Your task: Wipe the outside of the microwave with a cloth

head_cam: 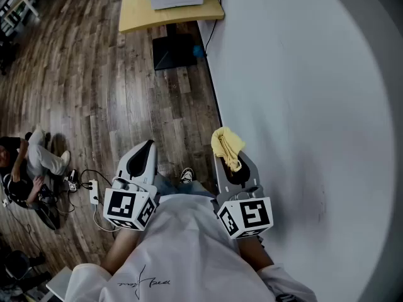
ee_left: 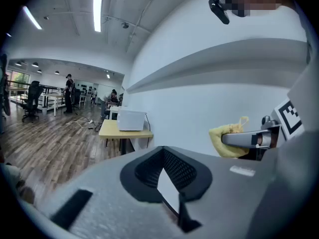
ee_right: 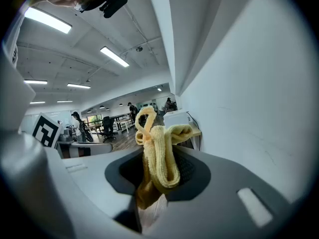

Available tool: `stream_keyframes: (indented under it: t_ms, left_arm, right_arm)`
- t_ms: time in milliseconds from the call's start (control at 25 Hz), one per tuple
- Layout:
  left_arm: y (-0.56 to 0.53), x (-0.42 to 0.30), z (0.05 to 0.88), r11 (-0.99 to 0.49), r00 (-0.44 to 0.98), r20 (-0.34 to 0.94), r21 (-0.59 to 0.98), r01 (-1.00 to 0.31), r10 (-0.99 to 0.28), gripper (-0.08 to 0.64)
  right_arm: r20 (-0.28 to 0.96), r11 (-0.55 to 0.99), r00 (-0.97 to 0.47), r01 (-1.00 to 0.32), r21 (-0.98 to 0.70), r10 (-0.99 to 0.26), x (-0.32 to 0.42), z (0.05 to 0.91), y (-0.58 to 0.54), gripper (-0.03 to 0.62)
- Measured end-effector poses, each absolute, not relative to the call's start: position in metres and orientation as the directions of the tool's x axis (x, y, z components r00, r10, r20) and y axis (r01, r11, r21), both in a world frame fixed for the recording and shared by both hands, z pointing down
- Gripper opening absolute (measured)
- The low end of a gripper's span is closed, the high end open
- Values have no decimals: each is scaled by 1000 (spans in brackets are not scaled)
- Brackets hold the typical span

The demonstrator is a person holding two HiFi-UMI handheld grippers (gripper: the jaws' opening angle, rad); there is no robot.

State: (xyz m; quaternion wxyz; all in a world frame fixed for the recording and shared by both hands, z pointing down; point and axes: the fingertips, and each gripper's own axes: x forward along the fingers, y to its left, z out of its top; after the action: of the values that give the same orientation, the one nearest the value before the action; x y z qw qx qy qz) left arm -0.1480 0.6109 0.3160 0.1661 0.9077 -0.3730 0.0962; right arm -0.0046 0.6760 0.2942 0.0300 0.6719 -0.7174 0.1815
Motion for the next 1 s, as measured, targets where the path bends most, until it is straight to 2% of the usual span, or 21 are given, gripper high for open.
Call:
stream_keyframes:
  t_ms: [480, 1000]
  left_arm:
    - [581, -138, 313, -672, 699, 277, 200, -713, -659, -11]
    - [463, -165, 318, -653, 688, 304, 222, -724, -659, -2]
  right_arm:
    - [292, -8, -63, -972, -235, -954, 17, 297, 654, 112]
    - [318, -36, -40, -973, -229, -947, 13, 296, 547, 116]
